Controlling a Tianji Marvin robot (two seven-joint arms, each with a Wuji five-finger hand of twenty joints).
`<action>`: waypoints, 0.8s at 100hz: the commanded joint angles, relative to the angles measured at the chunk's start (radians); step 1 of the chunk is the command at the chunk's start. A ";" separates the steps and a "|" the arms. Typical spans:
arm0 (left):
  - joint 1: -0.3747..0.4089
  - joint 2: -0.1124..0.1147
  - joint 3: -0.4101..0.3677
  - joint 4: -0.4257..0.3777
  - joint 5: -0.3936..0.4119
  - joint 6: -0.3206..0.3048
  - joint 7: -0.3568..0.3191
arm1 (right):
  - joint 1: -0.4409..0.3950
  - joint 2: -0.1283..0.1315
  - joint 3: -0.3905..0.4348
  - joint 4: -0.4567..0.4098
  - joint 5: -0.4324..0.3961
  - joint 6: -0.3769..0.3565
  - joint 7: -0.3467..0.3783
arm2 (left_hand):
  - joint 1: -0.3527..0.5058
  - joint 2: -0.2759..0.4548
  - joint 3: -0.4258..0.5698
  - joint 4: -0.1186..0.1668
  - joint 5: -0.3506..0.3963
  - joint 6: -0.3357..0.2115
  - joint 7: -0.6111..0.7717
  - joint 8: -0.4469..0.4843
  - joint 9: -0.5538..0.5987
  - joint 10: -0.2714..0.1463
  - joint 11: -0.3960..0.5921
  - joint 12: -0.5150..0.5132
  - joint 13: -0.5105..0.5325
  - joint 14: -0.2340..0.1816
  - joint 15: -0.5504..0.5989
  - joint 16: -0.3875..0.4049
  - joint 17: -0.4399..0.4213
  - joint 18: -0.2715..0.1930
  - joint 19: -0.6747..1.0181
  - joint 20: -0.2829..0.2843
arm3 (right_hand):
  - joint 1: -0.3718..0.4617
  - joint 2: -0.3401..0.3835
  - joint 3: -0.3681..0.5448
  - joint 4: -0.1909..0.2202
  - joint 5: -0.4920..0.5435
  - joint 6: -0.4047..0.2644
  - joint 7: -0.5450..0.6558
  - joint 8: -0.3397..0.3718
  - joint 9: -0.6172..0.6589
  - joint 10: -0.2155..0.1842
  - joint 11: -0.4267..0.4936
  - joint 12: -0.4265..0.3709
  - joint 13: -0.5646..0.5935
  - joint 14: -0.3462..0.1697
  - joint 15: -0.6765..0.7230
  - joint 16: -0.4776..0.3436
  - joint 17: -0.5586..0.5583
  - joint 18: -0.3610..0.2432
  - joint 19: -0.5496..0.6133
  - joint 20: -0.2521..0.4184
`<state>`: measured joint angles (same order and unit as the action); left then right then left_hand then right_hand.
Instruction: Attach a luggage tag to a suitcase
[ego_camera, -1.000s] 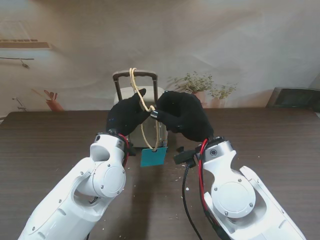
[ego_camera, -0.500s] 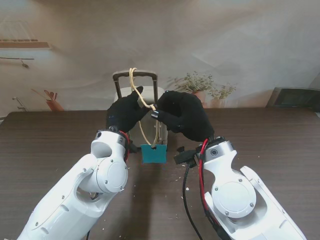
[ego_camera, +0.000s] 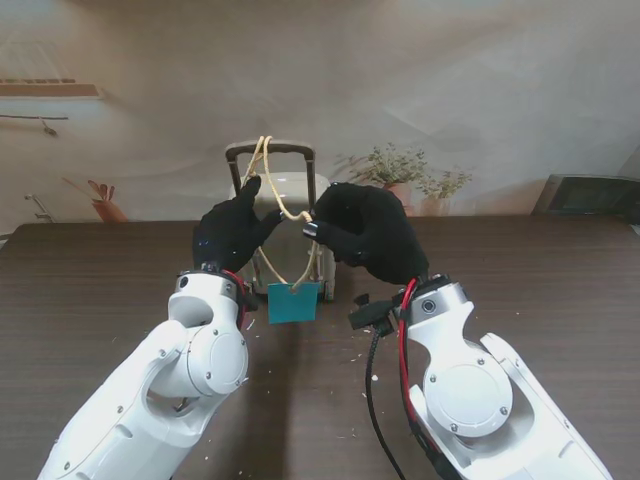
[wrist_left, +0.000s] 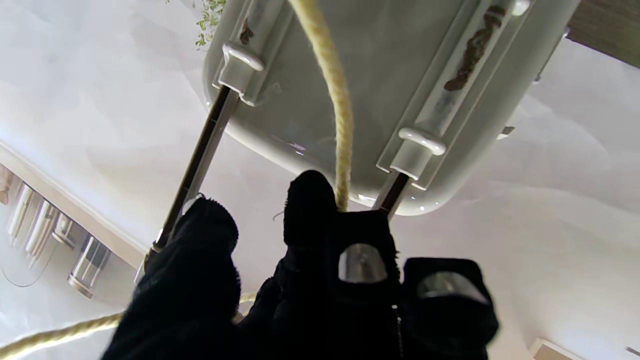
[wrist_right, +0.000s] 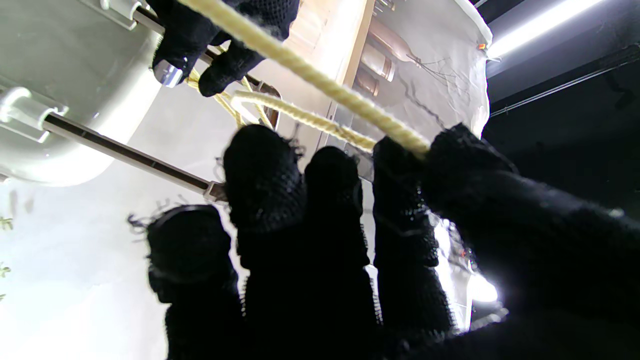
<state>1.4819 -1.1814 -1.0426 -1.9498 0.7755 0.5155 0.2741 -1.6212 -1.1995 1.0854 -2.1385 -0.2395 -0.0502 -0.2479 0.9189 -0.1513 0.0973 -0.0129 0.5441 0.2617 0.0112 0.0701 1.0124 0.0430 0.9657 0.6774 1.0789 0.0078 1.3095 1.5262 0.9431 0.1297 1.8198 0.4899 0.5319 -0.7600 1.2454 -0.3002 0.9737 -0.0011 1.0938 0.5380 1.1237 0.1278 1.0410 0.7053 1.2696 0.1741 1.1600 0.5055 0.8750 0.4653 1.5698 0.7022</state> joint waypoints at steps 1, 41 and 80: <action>0.009 0.000 -0.005 -0.020 0.006 0.004 -0.010 | 0.000 0.001 -0.003 0.001 0.003 -0.001 0.011 | 0.020 0.025 -0.027 0.019 -0.022 0.035 -0.007 -0.018 -0.018 0.073 0.003 -0.015 -0.008 -0.025 -0.019 0.044 -0.005 0.022 0.121 0.016 | 0.044 0.020 -0.001 -0.008 -0.017 -0.057 0.021 0.021 -0.023 0.002 0.016 0.007 0.035 0.001 -0.002 -0.010 0.000 -0.013 0.045 0.019; 0.036 -0.003 -0.023 -0.036 -0.007 -0.023 0.011 | 0.004 0.000 -0.009 0.004 0.002 0.003 0.009 | 0.010 0.032 -0.037 0.021 -0.026 0.035 -0.012 -0.017 -0.035 0.111 -0.030 -0.024 -0.018 0.008 -0.053 0.044 -0.037 0.045 0.100 0.035 | 0.044 0.021 -0.002 -0.009 -0.017 -0.056 0.021 0.021 -0.024 0.001 0.017 0.007 0.035 0.002 -0.002 -0.010 0.000 -0.013 0.045 0.019; -0.056 -0.006 0.018 0.039 -0.021 -0.013 -0.013 | -0.006 0.002 0.003 0.001 -0.003 0.003 0.010 | -0.007 0.042 -0.048 0.023 -0.100 0.059 -0.025 -0.030 -0.075 0.106 -0.054 -0.027 -0.054 0.011 -0.065 0.044 -0.080 0.052 0.078 0.055 | 0.044 0.021 -0.001 -0.008 -0.017 -0.056 0.021 0.022 -0.022 0.000 0.019 0.008 0.034 0.001 -0.001 -0.010 0.000 -0.013 0.045 0.019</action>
<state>1.4382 -1.1817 -1.0285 -1.9159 0.7560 0.4969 0.2757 -1.6213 -1.1999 1.0839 -2.1366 -0.2425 -0.0493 -0.2497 0.9180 -0.1502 0.0765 -0.0118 0.4816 0.2662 0.0001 0.0674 0.9607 0.0903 0.9153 0.6655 1.0402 0.0442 1.2493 1.5271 0.8736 0.1539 1.8191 0.5227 0.5319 -0.7599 1.2453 -0.3002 0.9736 -0.0011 1.0938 0.5380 1.1237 0.1279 1.0410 0.7053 1.2696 0.1741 1.1600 0.5055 0.8749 0.4653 1.5698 0.7025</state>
